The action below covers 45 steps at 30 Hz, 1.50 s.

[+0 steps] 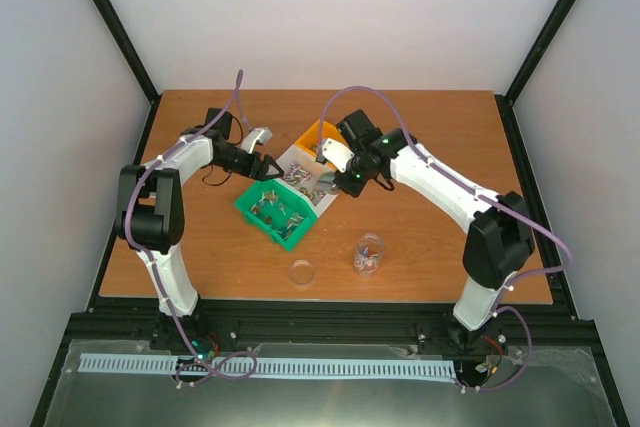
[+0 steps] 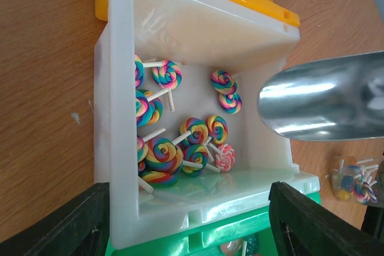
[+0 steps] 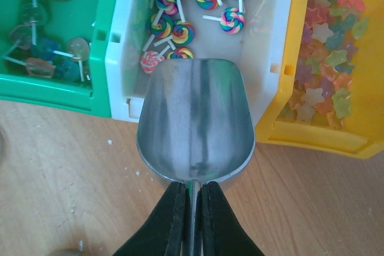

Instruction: Pack the candies

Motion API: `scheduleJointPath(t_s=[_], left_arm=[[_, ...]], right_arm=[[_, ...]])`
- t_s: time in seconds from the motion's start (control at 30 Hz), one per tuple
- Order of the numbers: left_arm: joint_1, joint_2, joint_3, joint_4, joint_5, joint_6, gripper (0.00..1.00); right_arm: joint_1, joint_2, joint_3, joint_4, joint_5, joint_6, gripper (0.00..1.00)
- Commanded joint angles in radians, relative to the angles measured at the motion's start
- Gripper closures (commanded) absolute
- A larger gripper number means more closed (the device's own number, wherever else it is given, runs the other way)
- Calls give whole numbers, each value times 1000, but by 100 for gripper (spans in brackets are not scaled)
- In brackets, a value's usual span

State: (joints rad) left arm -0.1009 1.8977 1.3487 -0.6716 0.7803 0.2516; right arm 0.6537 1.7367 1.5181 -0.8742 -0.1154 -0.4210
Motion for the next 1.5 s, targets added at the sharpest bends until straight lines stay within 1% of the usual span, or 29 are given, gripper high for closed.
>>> scheduleJointPath(t_s=[0.0, 0.37, 0.57, 0.73, 0.8, 1.07, 1.33, 1.47], left_arm=[[6, 10, 7, 14, 11, 32, 27], [3, 32, 24, 30, 22, 11, 28], [-6, 41, 22, 38, 23, 7, 28], [-18, 52, 21, 35, 21, 12, 30], [-24, 58, 22, 34, 17, 12, 30], [-56, 79, 10, 28, 19, 22, 33], [-83, 94, 9, 0, 42, 48, 40], [-91, 110, 25, -31, 40, 61, 41]], right_arm=[[14, 54, 55, 39, 46, -5, 97], [58, 202, 130, -40, 7, -139, 97], [58, 270, 173, -43, -46, -152, 97], [58, 295, 151, 9, -75, -135, 97], [57, 301, 134, 43, -86, -121, 97], [48, 295, -11, 279, -132, -49, 97], [27, 229, -164, 583, -223, 28, 97], [18, 218, -207, 722, -289, 86, 97]])
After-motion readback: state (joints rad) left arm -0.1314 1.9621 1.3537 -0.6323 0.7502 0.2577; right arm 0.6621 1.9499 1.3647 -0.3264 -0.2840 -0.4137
